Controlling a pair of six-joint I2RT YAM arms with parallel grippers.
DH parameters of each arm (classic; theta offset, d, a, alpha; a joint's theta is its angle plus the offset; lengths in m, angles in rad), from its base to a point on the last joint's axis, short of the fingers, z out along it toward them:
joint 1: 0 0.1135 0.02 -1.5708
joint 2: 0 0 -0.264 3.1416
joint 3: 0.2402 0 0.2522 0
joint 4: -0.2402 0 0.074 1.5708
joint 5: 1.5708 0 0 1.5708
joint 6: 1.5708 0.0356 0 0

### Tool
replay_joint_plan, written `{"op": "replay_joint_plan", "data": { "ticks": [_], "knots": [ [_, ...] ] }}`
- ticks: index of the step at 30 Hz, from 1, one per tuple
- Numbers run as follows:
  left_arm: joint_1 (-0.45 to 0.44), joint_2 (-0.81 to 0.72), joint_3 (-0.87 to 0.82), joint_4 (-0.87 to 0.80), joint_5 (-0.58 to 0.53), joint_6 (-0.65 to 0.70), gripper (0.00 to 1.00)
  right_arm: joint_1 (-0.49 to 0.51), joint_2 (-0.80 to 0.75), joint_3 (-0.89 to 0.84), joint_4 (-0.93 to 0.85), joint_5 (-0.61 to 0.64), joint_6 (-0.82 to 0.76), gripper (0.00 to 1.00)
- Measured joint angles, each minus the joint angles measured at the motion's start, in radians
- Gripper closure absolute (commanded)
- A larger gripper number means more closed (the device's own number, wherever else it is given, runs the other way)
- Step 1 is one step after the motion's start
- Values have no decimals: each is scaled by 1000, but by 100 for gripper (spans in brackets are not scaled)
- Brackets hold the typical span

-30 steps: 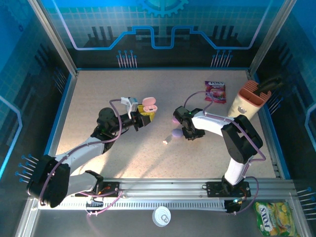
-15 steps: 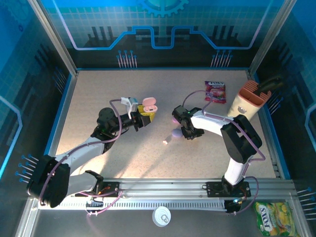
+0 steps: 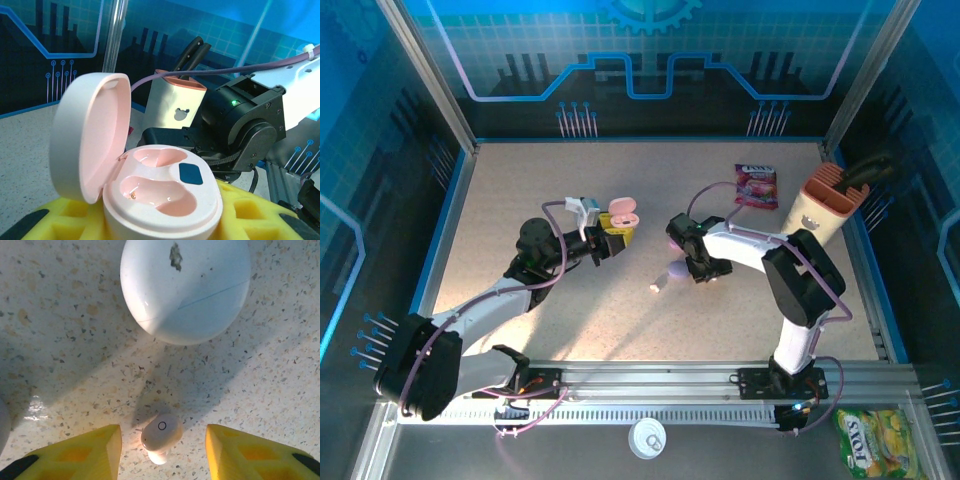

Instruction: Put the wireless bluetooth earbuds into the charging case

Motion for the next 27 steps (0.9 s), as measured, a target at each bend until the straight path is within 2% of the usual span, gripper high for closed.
{"op": "replay_joint_plan", "data": {
  "ticks": [27],
  "knots": [
    [2, 9, 0, 5, 8, -1, 77, -5, -49, -65, -72, 40, 20, 54]
  ]
}}
